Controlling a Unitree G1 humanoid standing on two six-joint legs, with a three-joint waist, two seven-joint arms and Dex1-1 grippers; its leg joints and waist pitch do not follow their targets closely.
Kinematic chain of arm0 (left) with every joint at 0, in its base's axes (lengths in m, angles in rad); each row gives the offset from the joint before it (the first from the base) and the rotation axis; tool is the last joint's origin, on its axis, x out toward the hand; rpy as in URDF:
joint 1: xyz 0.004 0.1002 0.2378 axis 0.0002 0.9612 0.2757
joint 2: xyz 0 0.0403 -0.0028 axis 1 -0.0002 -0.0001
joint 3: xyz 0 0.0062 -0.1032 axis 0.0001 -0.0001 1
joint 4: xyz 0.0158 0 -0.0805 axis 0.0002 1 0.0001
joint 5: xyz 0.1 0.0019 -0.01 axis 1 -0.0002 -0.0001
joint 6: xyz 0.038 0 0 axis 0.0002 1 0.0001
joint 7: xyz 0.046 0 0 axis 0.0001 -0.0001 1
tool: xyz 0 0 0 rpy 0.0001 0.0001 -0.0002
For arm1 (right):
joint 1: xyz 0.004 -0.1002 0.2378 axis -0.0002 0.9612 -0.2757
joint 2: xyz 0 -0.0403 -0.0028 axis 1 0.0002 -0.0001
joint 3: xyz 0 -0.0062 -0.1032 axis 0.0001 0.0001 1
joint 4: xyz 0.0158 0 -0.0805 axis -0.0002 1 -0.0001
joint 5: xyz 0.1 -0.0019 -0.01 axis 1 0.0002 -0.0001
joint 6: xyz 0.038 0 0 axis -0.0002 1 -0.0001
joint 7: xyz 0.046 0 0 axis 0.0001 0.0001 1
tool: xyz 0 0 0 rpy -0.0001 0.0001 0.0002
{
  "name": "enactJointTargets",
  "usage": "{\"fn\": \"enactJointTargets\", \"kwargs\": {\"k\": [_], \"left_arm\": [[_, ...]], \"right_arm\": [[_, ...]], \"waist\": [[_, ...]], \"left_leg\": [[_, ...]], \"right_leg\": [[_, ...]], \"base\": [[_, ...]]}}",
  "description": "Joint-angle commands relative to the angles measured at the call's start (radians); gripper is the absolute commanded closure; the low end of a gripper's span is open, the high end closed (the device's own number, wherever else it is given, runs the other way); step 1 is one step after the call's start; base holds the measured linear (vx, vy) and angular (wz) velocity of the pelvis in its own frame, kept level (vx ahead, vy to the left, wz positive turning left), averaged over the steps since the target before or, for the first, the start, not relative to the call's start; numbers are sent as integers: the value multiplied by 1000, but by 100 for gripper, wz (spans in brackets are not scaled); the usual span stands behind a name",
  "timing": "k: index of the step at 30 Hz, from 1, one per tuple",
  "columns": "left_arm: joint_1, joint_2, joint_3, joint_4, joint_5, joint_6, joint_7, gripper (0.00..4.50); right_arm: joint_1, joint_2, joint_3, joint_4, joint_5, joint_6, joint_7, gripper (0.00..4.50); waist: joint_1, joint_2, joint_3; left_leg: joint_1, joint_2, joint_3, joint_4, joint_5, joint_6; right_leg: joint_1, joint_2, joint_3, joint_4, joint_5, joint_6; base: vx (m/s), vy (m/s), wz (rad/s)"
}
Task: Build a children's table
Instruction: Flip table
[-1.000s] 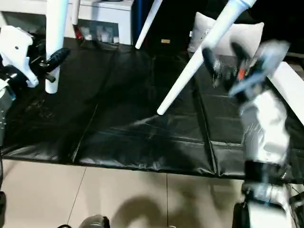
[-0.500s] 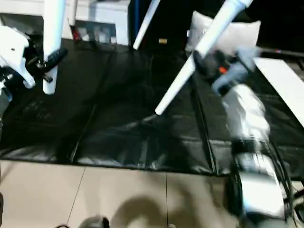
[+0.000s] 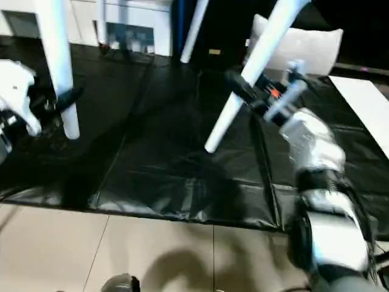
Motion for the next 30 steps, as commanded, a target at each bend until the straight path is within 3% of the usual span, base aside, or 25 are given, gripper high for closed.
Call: {"fn": "enactJointTargets", "kwargs": {"k": [1,4,10,12,13,14,18,19,21,23,24,26,27,28,29,30], "left_arm": [[-10,-8,-60,-46,25,-28,-13,293],[6,-9,-52,-44,25,-29,0,293],[70,7,-25,-43,32,-28,24,293],[87,16,-28,-38,38,-23,21,293],[98,20,-28,-28,45,-21,25,293],[102,18,-25,-20,42,-14,29,293],[131,29,-15,26,37,-14,19,293],[133,29,-14,30,37,-17,19,293],[159,28,16,75,16,-46,11,293],[177,29,35,103,3,-71,3,237],[207,30,66,139,-22,-111,-21,237],[247,30,104,154,-58,-147,-52,204],[256,29,111,152,-66,-149,-58,204],[314,25,145,113,-114,-139,-95,193],[348,21,159,87,-140,-132,-114,188],[386,16,166,48,-160,-116,-127,188]], "right_arm": [[32,-3,40,-191,73,77,51,0],[112,-15,47,-359,120,162,39,0],[281,6,81,-642,206,294,-50,0],[309,19,90,-680,210,317,-76,0],[326,35,98,-696,200,321,-100,0],[333,44,102,-696,182,317,-114,0],[359,72,149,-647,36,231,-177,0],[361,74,151,-645,29,226,-183,0],[381,96,158,-593,-35,151,-238,0],[400,104,157,-570,-56,120,-255,0],[437,112,151,-564,-59,103,-259,0],[492,118,144,-587,-53,92,-239,0],[503,119,144,-591,-53,90,-236,0],[565,123,130,-625,-41,89,-231,0],[598,126,125,-643,-34,89,-232,0],[634,125,121,-670,-27,95,-233,0]], "waist": [[-8,13,-86],[3,8,-84],[1,6,-80],[-2,1,-80],[-6,6,-78],[-7,1,-78],[-10,4,-76],[-11,5,-75],[-11,0,-76],[-20,-6,-68],[-19,-4,-69],[-28,-7,-73],[-29,-3,-74],[-27,3,-80],[-26,6,-76],[-27,0,-79]], "left_leg": [[51,10,8,-72,-222,-13],[53,11,7,-74,-224,-17],[51,12,2,-81,-252,-35],[53,12,2,-84,-280,-43],[54,12,0,-88,-323,-62],[55,13,0,-89,-336,-68],[60,11,-7,-94,-421,-115],[62,12,-8,-96,-438,-121],[62,11,-11,-97,-465,-126],[69,8,-13,-100,-560,-130],[72,8,-15,-100,-575,-129],[65,9,-17,-104,-562,-114],[64,9,-18,-106,-557,-113],[59,13,-17,-107,-514,-104],[59,14,-16,-108,-516,-101],[58,14,-14,-105,-505,-94]], "right_leg": [[29,-19,6,-53,-34,-213],[29,-20,7,-57,-54,-194],[24,-23,8,-61,-109,-162],[20,-23,8,-66,-140,-154],[15,-24,9,-69,-191,-144],[14,-24,9,-71,-206,-140],[3,-26,10,-79,-279,-108],[1,-25,11,-80,-283,-106],[1,-26,11,-81,-286,-100],[-5,-26,11,-96,-380,-89],[-4,-29,12,-97,-392,-89],[4,-28,14,-97,-367,-84],[5,-27,14,-95,-352,-86],[11,-27,14,-85,-267,-108],[9,-25,15,-87,-252,-115],[11,-24,15,-86,-228,-123]], "base": [[0,0,0],[0,0,0],[0,0,0],[0,0,0],[0,0,0],[0,0,0],[0,0,0],[0,0,0],[0,0,0],[0,0,0],[0,0,0],[0,0,0],[0,0,0],[0,0,0],[0,0,0],[0,0,0]]}}
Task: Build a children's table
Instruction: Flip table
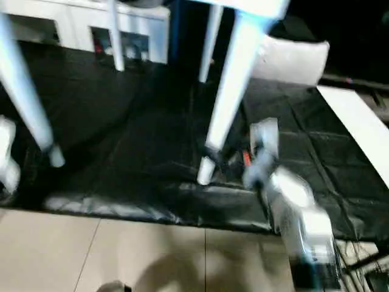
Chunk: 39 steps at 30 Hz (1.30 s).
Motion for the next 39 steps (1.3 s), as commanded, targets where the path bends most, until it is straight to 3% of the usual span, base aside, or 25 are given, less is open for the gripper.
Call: {"fn": "enactJointTargets", "kwargs": {"k": [1,3,6,7,8,9,11,12,14,18,21,24,25,26,27,28,29,30,31,32,33,34,35,37,39], "left_arm": [[54,-9,15,-110,-52,25,-44,175],[107,-12,1,-170,-67,34,-58,151],[244,-90,-68,-454,-154,141,4,151],[256,-100,-81,-482,-160,153,11,151],[262,-109,-92,-499,-165,159,18,151],[270,-132,-120,-527,-174,171,31,151],[272,-178,-176,-531,-171,169,37,151],[269,-194,-200,-512,-155,166,32,151],[262,-215,-252,-458,-120,145,-2,151],[258,-216,-387,-302,-98,150,-161,151],[267,-181,-441,-273,-106,198,-225,151],[276,-156,-464,-262,-125,244,-264,151],[282,-140,-481,-244,-119,252,-294,151],[284,-137,-486,-238,-118,253,-304,151],[287,-140,-503,-186,-110,248,-333,151],[280,-152,-508,-137,-96,226,-336,151],[280,-152,-508,-137,-96,226,-336,151],[273,-159,-513,-103,-88,209,-337,151],[241,-185,-512,-3,-57,161,-303,151],[175,-240,-496,177,-19,104,-227,151],[139,-254,-493,268,9,92,-173,151],[119,-259,-493,315,24,91,-142,151],[105,-260,-496,347,36,85,-122,151],[57,-274,-486,447,73,103,-5,151],[34,-275,-504,490,106,95,34,151]], "right_arm": [[45,-7,-30,-78,34,8,1,0],[89,-10,-29,-114,54,22,-1,0],[222,-45,1,-247,106,106,17,0],[236,-48,10,-256,102,106,22,0],[247,-52,20,-261,94,103,28,0],[266,-63,52,-264,66,87,44,0],[282,-64,105,-242,8,78,39,0],[279,-53,119,-220,-5,90,18,0],[271,-39,159,-165,-49,48,16,0],[265,-54,259,-39,-61,-7,174,0],[254,-75,301,10,-74,-14,236,0],[230,-107,352,83,-144,-73,280,0],[210,-124,385,142,-184,-115,318,0],[205,-126,391,160,-192,-128,327,0],[168,-120,409,255,-232,-163,327,0],[152,-110,415,300,-257,-188,303,0],[152,-110,415,300,-257,-188,303,0],[142,-104,419,329,-272,-206,288,0],[120,-77,414,395,-281,-206,248,0],[81,-28,405,510,-312,-216,143,0],[56,3,395,589,-317,-201,95,0],[42,21,389,635,-317,-191,71,0],[31,33,385,674,-322,-191,48,0],[1,75,368,788,-338,-217,-38,0],[-11,97,343,831,-321,-190,-73,0]], "waist": [[0,38,-55],[3,55,-49],[6,64,-31],[7,67,-30],[9,66,-29],[12,78,-28],[7,82,-22],[3,78,-18],[-10,86,-17],[-34,113,-15],[-42,121,-14],[-50,123,2],[-43,133,8],[75,129,3],[61,50,-16],[20,2,-30],[33,41,0],[40,61,11],[31,34,34],[39,64,3],[22,81,-8],[24,100,-15],[9,100,-24],[-5,87,-16],[-18,75,-15]], "left_leg": [[40,16,-8,-94,-503,-85],[41,18,-11,-97,-526,-80],[53,18,-11,-99,-645,-80],[54,21,-16,-103,-666,-86],[58,18,-15,-99,-672,-83],[59,16,-18,-100,-681,-88],[50,11,-23,-104,-681,-94],[54,10,-22,-103,-698,-95],[61,2,-30,-98,-711,-97],[70,4,-39,-113,-776,-85],[49,18,-50,-150,-862,-94],[61,20,-27,-168,-938,-94],[23,33,4,-221,-976,-82],[-118,64,57,-284,-955,-63],[55,28,97,-105,-623,-46],[142,-1,42,70,-411,-46],[58,-39,-53,111,-73,4],[45,-42,-72,125,-56,4],[58,-27,-84,101,-201,-44],[108,-10,-78,12,-421,-79],[104,15,-86,-62,-670,-83],[104,21,-88,-79,-713,-79],[83,23,-90,-100,-692,-66],[55,18,-86,-124,-622,-64],[65,12,-74,-115,-607,-67]], "right_leg": [[7,-23,13,-80,-198,-153],[5,-25,14,-83,-223,-159],[-8,-26,16,-110,-397,-142],[-3,-28,16,-113,-433,-134],[-9,-27,16,-122,-474,-116],[-11,-28,15,-123,-497,-108],[-4,-29,10,-135,-575,-68],[-10,-28,8,-143,-616,-57],[-5,-33,-6,-159,-718,-29],[13,-28,-36,-174,-681,-36],[45,-20,-45,-139,-549,-69],[30,2,-72,-151,-571,-93],[78,37,-112,-77,-539,-84],[170,32,-45,161,-387,-70],[-4,8,49,10,-823,15],[-88,-68,63,-133,-1017,24],[-45,-93,157,-191,-1126,-54],[-25,-112,144,-193,-1121,-80],[-31,-104,99,-165,-1099,-109],[-13,-57,61,-115,-839,-159],[-5,0,30,-68,-549,-187],[6,-7,26,-63,-443,-203],[44,-25,15,-61,-285,-223],[70,-35,4,-73,-287,-200],[55,-52,14,-104,-417,-179]], "base": [[0,0,0],[0,0,0],[0,0,0],[0,0,0],[0,0,0],[0,0,0],[0,0,0],[0,0,0],[0,0,0],[0,0,0],[0,0,0],[-44,-12,0],[-78,-33,3],[-112,-56,14],[7,-147,22],[7,-147,22],[12,-149,20],[-65,-11,0],[-65,-11,0],[0,0,0],[-77,8,19],[-77,8,19],[-61,15,1],[-14,69,-22],[-14,65,-15]]}}
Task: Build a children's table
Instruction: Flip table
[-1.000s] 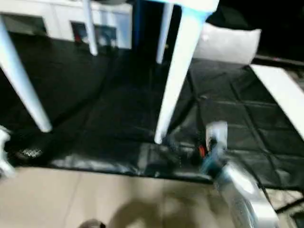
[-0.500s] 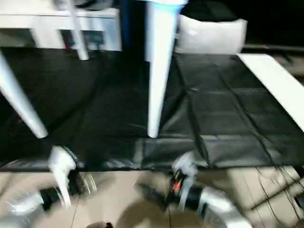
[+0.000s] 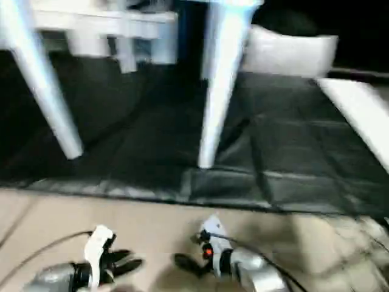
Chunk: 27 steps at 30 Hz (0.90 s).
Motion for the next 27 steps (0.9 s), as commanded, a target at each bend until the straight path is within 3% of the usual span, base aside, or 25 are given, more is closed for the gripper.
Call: {"fn": "enactJointTargets", "kwargs": {"k": [1,2,3,4,5,6,8,9,10,12,15,18,20,22,24,25,26,27], "left_arm": [[-19,-16,-5,61,31,-8,63,151],[-54,-29,-5,131,46,-14,140,151],[-70,-40,5,168,45,-21,160,151],[-126,-72,37,306,54,-12,296,151],[-139,-74,40,340,69,-3,351,151],[-141,-74,43,347,70,0,363,151],[-146,-86,92,378,42,12,430,151],[-144,-93,121,382,19,17,451,151],[-138,-107,146,382,-6,25,447,151],[-131,-128,162,389,-22,39,422,151],[-142,-139,127,436,18,19,404,151],[-151,-155,162,482,11,3,413,151],[-150,-160,173,490,12,-6,413,151],[-150,-160,173,490,12,-6,413,151],[-150,-160,173,490,12,-6,413,151],[-150,-160,173,490,12,-6,413,151],[-150,-160,173,490,12,-6,413,151],[-150,-160,173,490,12,-6,413,151]], "right_arm": [[-22,16,-44,70,12,19,-71,0],[-42,41,-84,146,27,22,-143,0],[-53,50,-100,187,28,11,-184,0],[-90,76,-152,335,22,-25,-359,0],[-100,77,-154,377,16,-19,-409,0],[-103,77,-154,387,15,-14,-419,0],[-109,80,-172,446,22,11,-472,0],[-106,81,-187,460,32,15,-486,0],[-100,80,-191,470,31,13,-490,0],[-87,82,-195,484,17,14,-497,0],[-86,88,-206,523,-6,5,-509,0],[-86,91,-205,558,-28,0,-513,0],[-83,90,-203,563,-35,-1,-503,0],[-83,90,-203,563,-35,-1,-503,0],[-83,90,-203,563,-35,-1,-503,0],[-83,90,-203,563,-35,-1,-503,0],[-83,90,-203,563,-35,-1,-503,0],[-83,90,-203,563,-35,-1,-503,0]], "waist": [[-9,10,-26],[-19,1,-31],[-22,8,-29],[-23,4,-35],[-28,3,-33],[-27,3,-32],[-29,1,-30],[-28,11,-27],[-31,4,-30],[-29,6,-29],[-26,4,-41],[-26,5,-53],[-27,2,-55],[-28,2,-52],[-29,5,-41],[-29,7,-36],[-30,8,-32],[-32,7,-25]], "left_leg": [[9,48,-21,-124,-506,-42],[1,50,-21,-125,-473,-41],[-3,47,-20,-125,-466,-43],[1,45,-15,-120,-427,-43],[8,43,-10,-116,-422,-47],[11,45,-8,-115,-424,-44],[0,51,-4,-115,-382,-24],[-1,51,-3,-116,-371,-23],[-2,50,3,-114,-355,-14],[-2,53,11,-110,-342,7],[-13,53,16,-101,-219,35],[-19,46,26,-71,10,103],[-23,42,30,-62,71,146],[-22,44,32,-62,65,166],[-17,55,33,-76,-41,163],[-15,60,33,-86,-112,138],[-12,63,34,-91,-149,122],[-10,65,34,-100,-236,76]], "right_leg": [[1,-77,27,-108,-427,-118],[9,-80,25,-109,-434,-115],[3,-78,26,-106,-435,-114],[-1,-79,27,-105,-398,-120],[-7,-79,23,-107,-390,-131],[-10,-82,22,-110,-394,-132],[-4,-84,23,-106,-342,-137],[-5,-83,23,-102,-315,-142],[-4,-77,22,-99,-268,-155],[-7,-76,23,-96,-233,-176],[2,-73,21,-80,-72,-195],[9,-66,12,-47,279,-247],[12,-65,9,-39,396,-265],[11,-67,7,-40,401,-272],[6,-72,6,-55,246,-275],[5,-72,8,-64,135,-269],[2,-72,10,-69,81,-265],[-2,-71,14,-79,-47,-245]], "base": [[-21,53,-9],[0,0,0],[0,0,0],[0,0,0],[0,0,0],[0,0,0],[0,0,0],[51,0,-2],[51,0,-2],[66,-9,-1],[81,-12,-2],[93,-15,-3],[88,-16,-1],[0,0,0],[0,0,0],[0,0,0],[0,0,0],[0,0,0]]}}
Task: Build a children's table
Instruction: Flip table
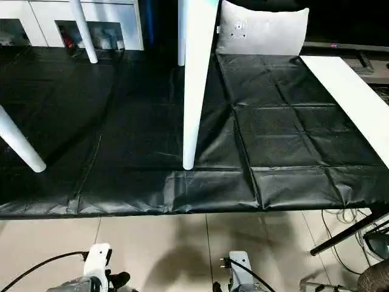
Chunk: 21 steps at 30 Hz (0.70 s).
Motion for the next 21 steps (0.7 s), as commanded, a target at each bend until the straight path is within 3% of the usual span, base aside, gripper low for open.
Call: {"fn": "enactJointTargets", "kwargs": {"k": [1,2,5,9,14,16,21], "left_arm": [[0,3,2,3,5,-2,4,151],[0,3,2,3,5,-2,4,151],[0,3,2,3,5,-2,4,151],[0,3,2,3,5,-2,4,151],[0,3,2,3,5,-2,4,151],[0,3,2,3,5,-2,4,151],[0,3,2,3,5,-2,4,151]], "right_arm": [[10,-3,-10,16,-2,8,-1,0],[10,-3,-10,16,-2,8,-1,0],[10,-3,-10,16,-2,8,-1,0],[10,-3,-10,16,-2,8,-1,0],[10,-3,-10,16,-2,8,-1,0],[10,-3,-10,16,-2,8,-1,0],[10,-3,-10,16,-2,8,-1,0]], "waist": [[2,9,-23],[1,8,-20],[2,8,-20],[2,8,-23],[3,6,-31],[4,6,-31],[3,7,-24]], "left_leg": [[11,47,-3,-98,-272,44],[15,46,-3,-101,-310,22],[12,45,-4,-104,-326,0],[10,45,-1,-102,-282,6],[6,41,6,-88,-153,55],[7,42,8,-87,-144,69],[10,46,7,-97,-222,49]], "right_leg": [[32,-59,32,-77,-115,-250],[26,-59,35,-84,-174,-233],[24,-61,39,-88,-216,-203],[24,-60,39,-83,-145,-207],[32,-57,35,-64,60,-243],[31,-58,34,-64,74,-252],[28,-60,37,-77,-52,-244]], "base": [[0,0,0],[0,0,0],[0,0,0],[0,0,0],[0,0,0],[0,0,0],[0,0,0]]}}
